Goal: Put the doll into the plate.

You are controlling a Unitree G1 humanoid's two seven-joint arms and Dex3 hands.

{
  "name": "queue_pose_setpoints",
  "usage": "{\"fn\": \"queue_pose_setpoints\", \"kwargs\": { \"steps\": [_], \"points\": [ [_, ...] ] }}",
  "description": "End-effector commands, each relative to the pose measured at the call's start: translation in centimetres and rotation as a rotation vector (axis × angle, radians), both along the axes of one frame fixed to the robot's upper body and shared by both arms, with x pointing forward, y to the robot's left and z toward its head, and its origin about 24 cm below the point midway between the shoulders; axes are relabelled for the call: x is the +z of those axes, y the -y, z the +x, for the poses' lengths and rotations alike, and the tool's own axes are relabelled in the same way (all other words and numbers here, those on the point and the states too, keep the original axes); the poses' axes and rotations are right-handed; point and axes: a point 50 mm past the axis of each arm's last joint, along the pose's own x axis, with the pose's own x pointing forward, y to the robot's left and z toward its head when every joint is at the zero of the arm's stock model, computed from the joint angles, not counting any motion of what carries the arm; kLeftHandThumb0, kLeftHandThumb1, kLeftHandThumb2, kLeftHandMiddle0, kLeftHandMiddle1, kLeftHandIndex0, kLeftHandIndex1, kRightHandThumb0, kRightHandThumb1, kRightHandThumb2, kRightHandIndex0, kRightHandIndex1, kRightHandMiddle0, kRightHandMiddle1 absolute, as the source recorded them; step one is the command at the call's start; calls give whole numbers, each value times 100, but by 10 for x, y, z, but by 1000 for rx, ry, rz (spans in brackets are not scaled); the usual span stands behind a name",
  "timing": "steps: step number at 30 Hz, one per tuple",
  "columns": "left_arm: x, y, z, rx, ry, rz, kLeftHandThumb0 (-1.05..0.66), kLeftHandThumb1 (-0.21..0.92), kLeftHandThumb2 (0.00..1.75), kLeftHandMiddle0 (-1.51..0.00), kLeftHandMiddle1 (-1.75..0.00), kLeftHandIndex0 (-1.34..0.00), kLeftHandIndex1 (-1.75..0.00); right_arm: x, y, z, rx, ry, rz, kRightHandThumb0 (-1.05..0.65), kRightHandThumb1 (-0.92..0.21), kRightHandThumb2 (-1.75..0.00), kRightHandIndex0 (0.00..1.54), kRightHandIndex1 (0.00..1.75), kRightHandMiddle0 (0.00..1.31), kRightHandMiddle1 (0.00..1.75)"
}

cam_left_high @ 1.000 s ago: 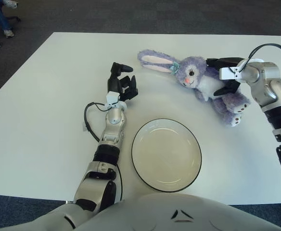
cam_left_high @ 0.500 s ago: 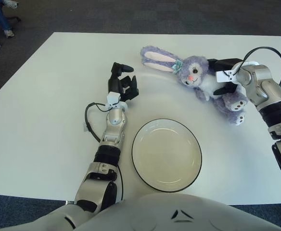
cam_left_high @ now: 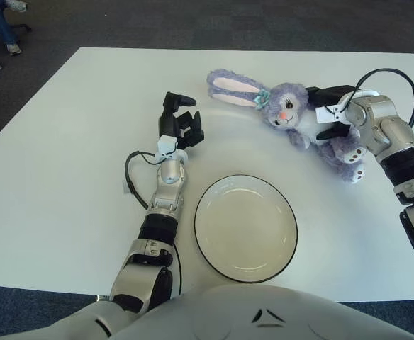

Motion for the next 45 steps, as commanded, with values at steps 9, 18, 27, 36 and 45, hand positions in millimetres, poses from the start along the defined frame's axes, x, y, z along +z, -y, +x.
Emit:
{"fn": "queue_pose_setpoints", "kwargs": {
  "steps": [9, 18, 27, 36, 45],
  "points": [
    [-18, -4, -8, 22, -59, 5, -40, 61, 94, -110, -175, -39, -175, -33, 14, -10, -174, -59, 70, 45, -30, -121, 67, 160, 41, 174],
    [-18, -4, -8, 25, -57, 12, -40, 61, 95, -111, -175, -39, -175, -35, 19, -7, -187, -30, 105, 50, -24, -139, 67, 174, 73, 175],
    [-19, -5, -8, 22, -60, 8, -40, 61, 95, -110, -175, -39, -175, -34, 22, -6, -190, 27, 157, 49, -25, -139, 65, 175, 86, 175],
    [-19, -5, -8, 28, -63, 13, -40, 61, 94, -111, -175, -39, -175, -30, 27, -10, -148, 95, 210, 50, -22, -143, 68, 175, 91, 175],
    [-19, -5, -8, 22, -63, 7, -40, 61, 94, -111, -175, -39, -175, -25, 29, -15, -90, 156, 290, 51, -20, -146, 70, 175, 92, 175]
  ]
}}
